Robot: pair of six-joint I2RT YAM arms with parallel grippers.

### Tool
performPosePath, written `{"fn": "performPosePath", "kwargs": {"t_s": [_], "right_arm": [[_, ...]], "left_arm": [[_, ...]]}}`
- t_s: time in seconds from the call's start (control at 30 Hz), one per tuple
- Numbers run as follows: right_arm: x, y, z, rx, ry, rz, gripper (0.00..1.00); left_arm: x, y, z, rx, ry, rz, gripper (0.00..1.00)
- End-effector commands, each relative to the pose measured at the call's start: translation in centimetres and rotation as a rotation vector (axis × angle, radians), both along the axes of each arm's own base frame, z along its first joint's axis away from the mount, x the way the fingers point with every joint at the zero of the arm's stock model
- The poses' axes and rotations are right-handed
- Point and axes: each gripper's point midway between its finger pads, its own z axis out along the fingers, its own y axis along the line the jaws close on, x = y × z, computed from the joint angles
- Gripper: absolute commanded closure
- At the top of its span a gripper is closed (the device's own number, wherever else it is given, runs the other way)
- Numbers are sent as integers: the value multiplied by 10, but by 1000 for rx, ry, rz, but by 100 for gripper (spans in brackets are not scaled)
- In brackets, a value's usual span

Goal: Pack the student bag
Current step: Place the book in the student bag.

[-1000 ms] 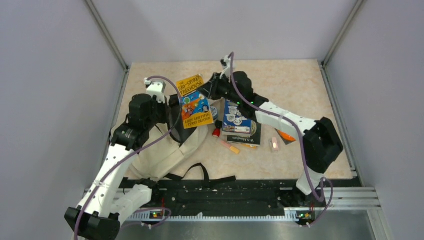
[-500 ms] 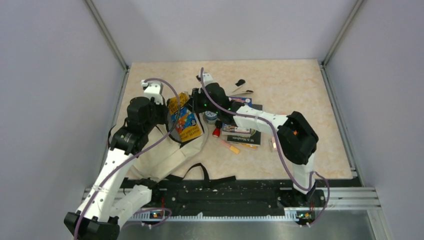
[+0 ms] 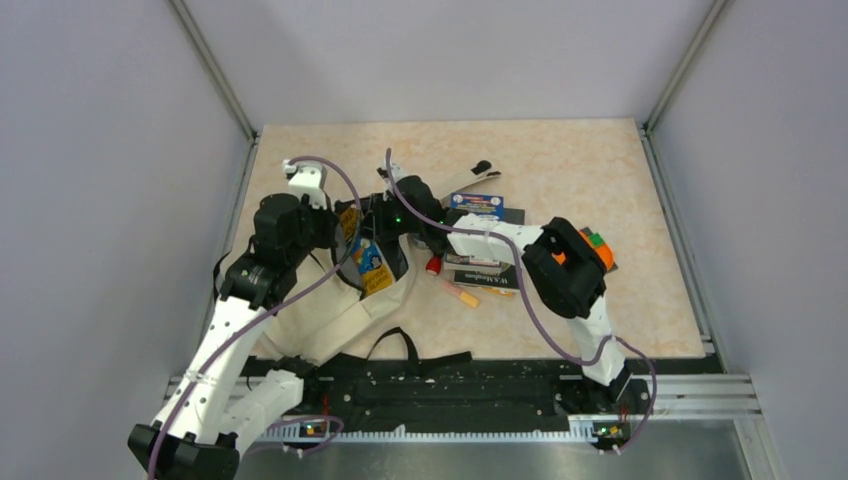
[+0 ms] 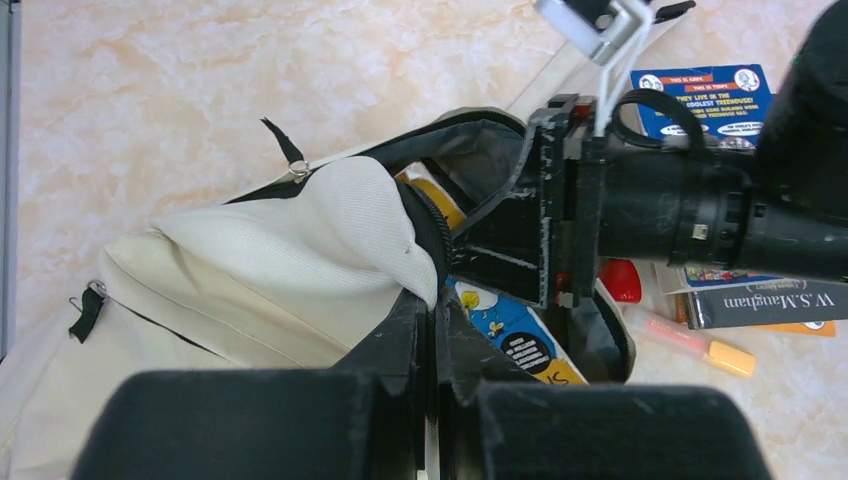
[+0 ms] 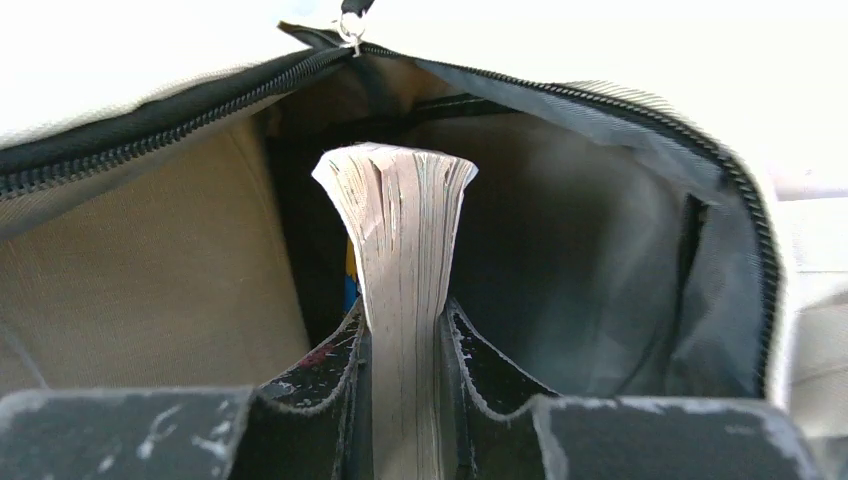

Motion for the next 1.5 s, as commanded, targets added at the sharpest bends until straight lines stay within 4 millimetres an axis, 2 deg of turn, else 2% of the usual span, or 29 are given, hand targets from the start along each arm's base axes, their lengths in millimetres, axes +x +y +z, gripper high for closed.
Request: {"fn": "performPosePath", "kwargs": {"t_s": [0.0,0.23,0.37,0.63,0.73,0.93,1.0,1.13,1.27,1.47], "right_arm": [[-12,35,76,225,-15,101,100],[-19,51,68,283,102,149,100],[-19,61,58,276,114,146,100],[-15,78,7,180,93,105,100],[-12,82,-9,101,34,70,100],[-14,84,-18,52,-18,52,100],[-14,82,-14,49,-33,54,94],[-16,79,1,59,-97,81,70],[-16,77,5,45,-129,96,51],[-18,66,25,49,-187,95,37]], "left_arm": [[5,-12,34,-62,-121,-49,100],[4,-15,33,-66,-121,-68,100],[4,-16,33,-67,-119,-74,100],[4,-17,33,-71,-120,-79,100],[4,-17,33,-68,-119,-80,100],[4,-17,33,-68,-119,-78,100],[4,-16,34,-65,-121,-73,100],[4,-15,35,-63,-125,-70,100],[3,-14,34,-61,-124,-68,100],[3,-13,35,-59,-128,-60,100]]}}
